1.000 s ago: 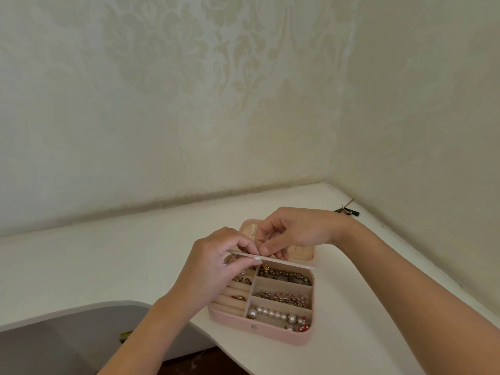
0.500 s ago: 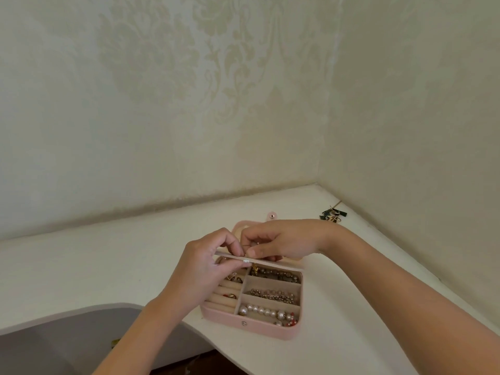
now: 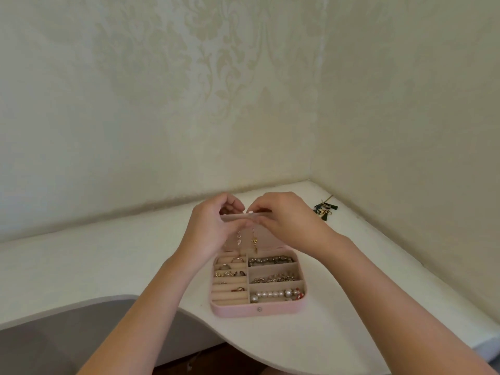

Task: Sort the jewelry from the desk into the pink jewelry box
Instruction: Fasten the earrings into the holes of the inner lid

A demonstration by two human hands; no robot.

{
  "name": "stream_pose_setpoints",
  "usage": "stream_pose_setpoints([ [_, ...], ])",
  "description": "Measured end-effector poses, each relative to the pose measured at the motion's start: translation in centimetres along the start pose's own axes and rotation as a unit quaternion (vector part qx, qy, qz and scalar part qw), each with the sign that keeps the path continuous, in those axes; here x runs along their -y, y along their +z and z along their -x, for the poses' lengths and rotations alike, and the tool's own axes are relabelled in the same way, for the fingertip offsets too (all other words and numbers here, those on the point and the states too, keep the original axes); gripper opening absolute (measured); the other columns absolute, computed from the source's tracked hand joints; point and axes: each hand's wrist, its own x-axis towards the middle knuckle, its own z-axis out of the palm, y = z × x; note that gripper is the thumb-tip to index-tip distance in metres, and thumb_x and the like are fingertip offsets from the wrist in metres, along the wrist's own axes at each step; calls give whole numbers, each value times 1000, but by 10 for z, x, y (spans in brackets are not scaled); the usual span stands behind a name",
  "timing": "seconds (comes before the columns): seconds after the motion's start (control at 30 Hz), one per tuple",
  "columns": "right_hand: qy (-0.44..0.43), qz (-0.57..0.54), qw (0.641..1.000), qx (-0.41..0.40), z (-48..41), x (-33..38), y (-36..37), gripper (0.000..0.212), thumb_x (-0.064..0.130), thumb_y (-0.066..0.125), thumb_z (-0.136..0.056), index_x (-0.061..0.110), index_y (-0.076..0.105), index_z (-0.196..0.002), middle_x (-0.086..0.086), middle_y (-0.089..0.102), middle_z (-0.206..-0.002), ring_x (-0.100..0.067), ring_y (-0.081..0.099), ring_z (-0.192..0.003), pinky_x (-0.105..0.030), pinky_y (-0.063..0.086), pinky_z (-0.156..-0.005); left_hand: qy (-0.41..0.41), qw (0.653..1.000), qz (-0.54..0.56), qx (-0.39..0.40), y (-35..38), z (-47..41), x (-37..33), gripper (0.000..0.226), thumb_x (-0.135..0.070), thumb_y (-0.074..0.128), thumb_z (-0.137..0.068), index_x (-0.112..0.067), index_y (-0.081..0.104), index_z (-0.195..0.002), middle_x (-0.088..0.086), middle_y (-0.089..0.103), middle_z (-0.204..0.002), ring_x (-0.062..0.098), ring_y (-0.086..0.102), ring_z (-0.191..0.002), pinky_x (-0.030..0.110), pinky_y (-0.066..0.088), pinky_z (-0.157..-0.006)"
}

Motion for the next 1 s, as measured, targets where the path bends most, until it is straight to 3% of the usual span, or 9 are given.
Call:
stream_pose_setpoints([
  [0.1, 7, 13, 999, -42, -6, -1, 11, 21, 14, 53, -92, 13, 68, -108, -3, 69, -103, -23, 60, -96, -33, 44, -80, 14, 1000, 11, 3, -10, -3, 5, 27, -15, 82, -69, -23, 64, -88, -11, 66, -87, -2, 59, -79, 8, 44, -70],
  [0.2, 22, 14, 997, -74, -10, -3, 19, 27, 9, 47, -94, 11, 67, -112, -4, 67, -112, -23, 59, -103, -29, 40, -83, 6, 999, 20, -44, -22, -1, 16, 23, -17, 75, -77, -27, 61, -92, -15, 65, -95, -1, 60, -85, 13, 45, -75],
  [0.3, 28, 13, 996, -87, -16, -6, 24, 29, 7, 46, -94, 10, 67, -113, -7, 66, -114, -24, 59, -106, -29, 40, -86, -33, 994, 8, -102, -31, 9, 31, 15, -18, 70, -83, -23, 61, -93, -16, 63, -95, 1, 59, -85, 11, 43, -69],
  [0.37, 31, 14, 996, -84, -20, -8, 25, 29, 6, 46, -94, 9, 67, -114, -8, 66, -114, -26, 59, -105, -31, 41, -88, -50, 994, -11, -101, -36, 17, 42, 9, -16, 70, -83, -21, 64, -87, -13, 65, -86, -2, 57, -74, 7, 41, -64],
  [0.47, 35, 16, 997, -74, -24, -11, 25, 29, 7, 46, -94, 10, 66, -115, -9, 66, -113, -26, 59, -104, -36, 42, -88, -60, 997, -43, -4, -42, 31, 54, 8, -15, 74, -79, -21, 70, -75, -7, 67, -72, -2, 54, -63, 9, 41, -61],
  [0.6, 41, 19, 996, -71, -27, -14, 27, 30, 7, 46, -94, 11, 66, -115, -9, 66, -111, -26, 58, -104, -37, 43, -89, -56, 984, -81, 150, -38, 42, 60, 5, -20, 78, -74, -23, 75, -77, -5, 70, -75, 1, 57, -68, 10, 42, -64],
  [1.0, 44, 9, 997, -70, -29, -18, 26, 28, 8, 49, -93, 11, 67, -115, -9, 67, -109, -25, 58, -104, -34, 42, -87, 8, 967, -130, 218, -21, 36, 55, 10, -22, 77, -77, -22, 77, -87, -9, 65, -82, -4, 56, -73, 8, 39, -64],
])
